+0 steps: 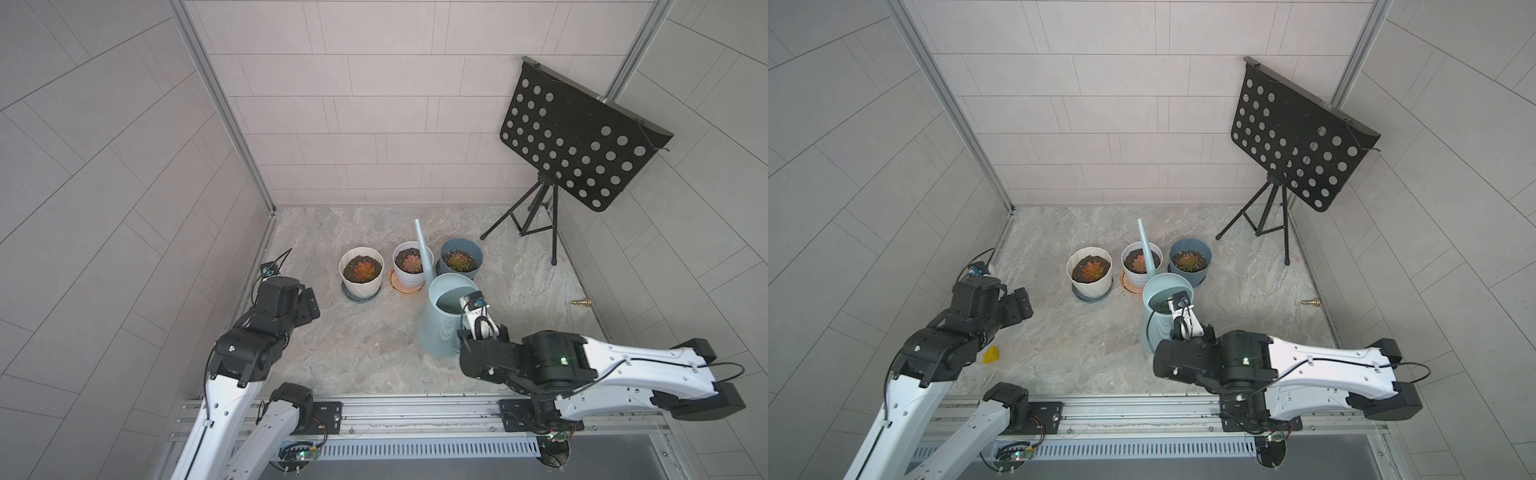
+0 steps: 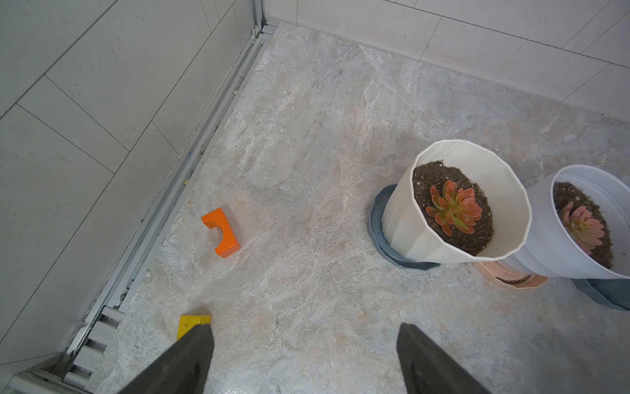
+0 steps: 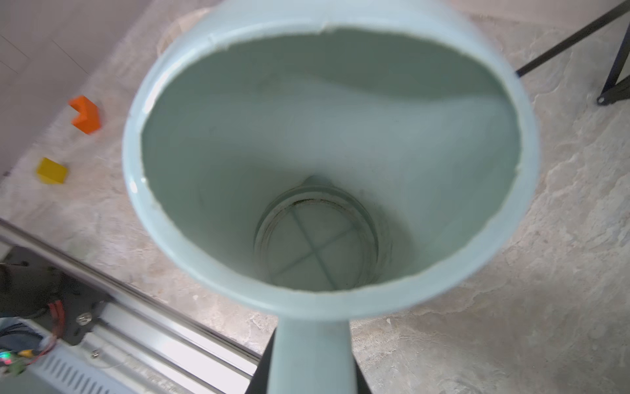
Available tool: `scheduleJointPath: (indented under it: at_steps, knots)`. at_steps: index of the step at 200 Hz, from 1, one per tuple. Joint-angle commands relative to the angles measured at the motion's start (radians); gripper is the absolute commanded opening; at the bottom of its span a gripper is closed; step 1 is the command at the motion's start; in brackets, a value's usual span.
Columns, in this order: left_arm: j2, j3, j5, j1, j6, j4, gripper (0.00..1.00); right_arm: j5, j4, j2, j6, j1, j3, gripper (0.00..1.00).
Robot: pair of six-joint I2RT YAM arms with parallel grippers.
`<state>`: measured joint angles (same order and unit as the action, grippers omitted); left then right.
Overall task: Water the succulent around the soil edge
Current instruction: Pick up the watering can from the center of the board, then water the soil of the potted plant with water.
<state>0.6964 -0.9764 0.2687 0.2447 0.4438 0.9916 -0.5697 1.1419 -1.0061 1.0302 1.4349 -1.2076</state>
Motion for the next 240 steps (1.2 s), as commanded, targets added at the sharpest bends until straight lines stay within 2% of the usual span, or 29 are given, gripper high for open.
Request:
scheduleJointPath:
  at_steps: [1,33,57,70,95,104,118,133,150,188,221,240]
  knots:
    - [0.014,-0.033,0.013,0.004,-0.02,-0.009,0.91,-0.12,0.314,0.043,-0.021,0.002,-0.145,0.0]
    - [0.036,-0.039,0.005,0.004,-0.023,-0.026,0.9,-0.265,0.516,0.015,-0.056,0.002,-0.358,0.0]
    - [0.052,-0.045,-0.003,0.004,-0.024,-0.038,0.9,-0.349,0.456,-0.007,-0.206,-0.024,-0.472,0.0]
    - [0.059,-0.047,-0.005,0.004,-0.027,-0.044,0.9,-0.337,0.342,-0.015,-0.347,-0.089,-0.504,0.0]
    - [0.073,-0.048,-0.009,0.004,-0.032,-0.054,0.9,-0.195,0.17,-0.067,-0.59,-0.265,-0.577,0.0]
    - [0.074,-0.05,-0.008,0.004,-0.035,-0.055,0.9,-0.154,0.205,-0.125,-0.647,-0.33,-0.656,0.0]
    - [0.074,-0.053,-0.005,0.005,-0.04,-0.059,0.9,-0.162,0.297,-0.222,-0.717,-0.393,-0.804,0.0]
    - [0.099,-0.06,-0.002,0.004,-0.05,-0.058,0.9,-0.206,0.389,-0.303,-0.801,-0.425,-0.936,0.0]
    - [0.113,-0.071,0.01,0.004,-0.061,-0.054,0.9,-0.255,0.476,-0.346,-0.892,-0.442,-1.016,0.0]
    - [0.134,-0.08,0.015,0.004,-0.081,-0.07,0.9,-0.32,0.647,-0.285,-0.904,-0.453,-1.003,0.0]
    - [0.16,-0.084,0.003,0.005,-0.091,-0.086,0.9,-0.266,0.645,-0.1,-0.904,-0.46,-0.861,0.0]
    - [0.177,-0.084,-0.004,0.004,-0.101,-0.095,0.9,-0.194,0.644,-0.026,-0.954,-0.533,-0.787,0.0]
